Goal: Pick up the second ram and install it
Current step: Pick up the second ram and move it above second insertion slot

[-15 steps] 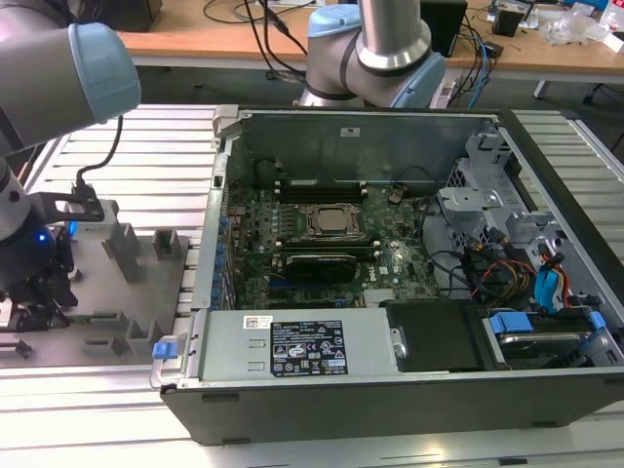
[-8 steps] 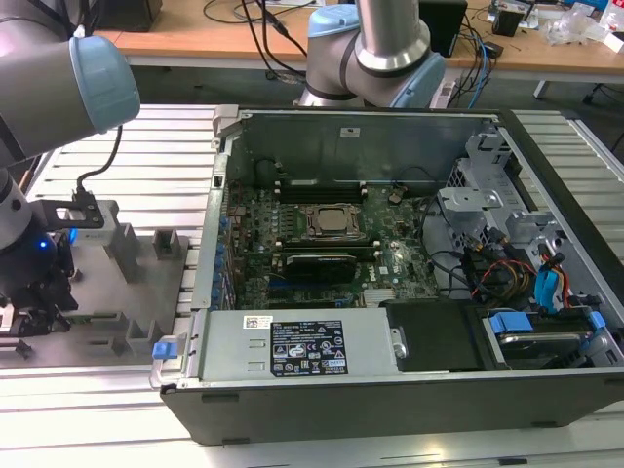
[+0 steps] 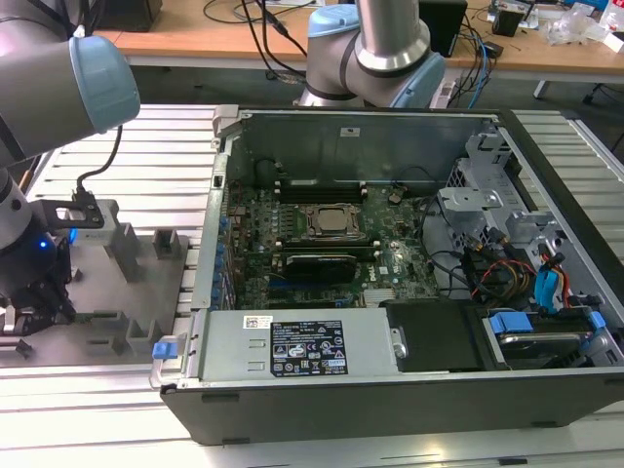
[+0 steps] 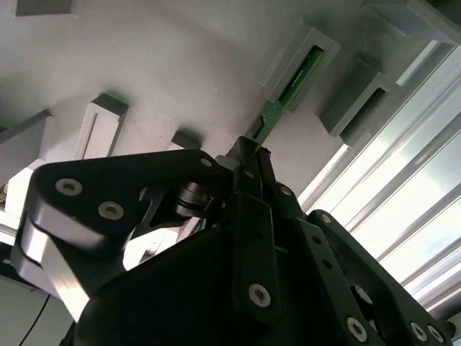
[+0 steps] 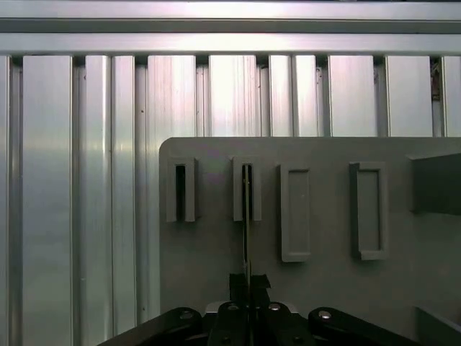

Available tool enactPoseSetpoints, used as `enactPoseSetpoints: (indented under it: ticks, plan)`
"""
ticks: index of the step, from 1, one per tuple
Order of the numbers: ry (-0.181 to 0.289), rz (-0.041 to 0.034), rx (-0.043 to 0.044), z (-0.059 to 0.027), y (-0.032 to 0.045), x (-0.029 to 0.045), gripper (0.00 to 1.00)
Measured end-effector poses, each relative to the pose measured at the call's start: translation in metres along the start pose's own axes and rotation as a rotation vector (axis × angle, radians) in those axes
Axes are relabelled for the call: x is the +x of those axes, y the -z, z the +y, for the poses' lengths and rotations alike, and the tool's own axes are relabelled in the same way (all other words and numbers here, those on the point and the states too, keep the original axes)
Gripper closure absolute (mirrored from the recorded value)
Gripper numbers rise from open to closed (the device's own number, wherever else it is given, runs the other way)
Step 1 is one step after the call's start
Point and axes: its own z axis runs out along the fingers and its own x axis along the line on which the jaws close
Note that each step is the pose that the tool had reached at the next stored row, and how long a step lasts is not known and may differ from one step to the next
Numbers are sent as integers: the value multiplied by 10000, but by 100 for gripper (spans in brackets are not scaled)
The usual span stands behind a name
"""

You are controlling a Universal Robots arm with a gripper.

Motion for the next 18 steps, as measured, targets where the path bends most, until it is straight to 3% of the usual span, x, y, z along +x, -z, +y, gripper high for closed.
enactPoseSetpoints:
  ticks: [12,18]
  plan:
    - [1,-14,0,0,0,0,87]
    - [0,-12,0,4,97,-2,87]
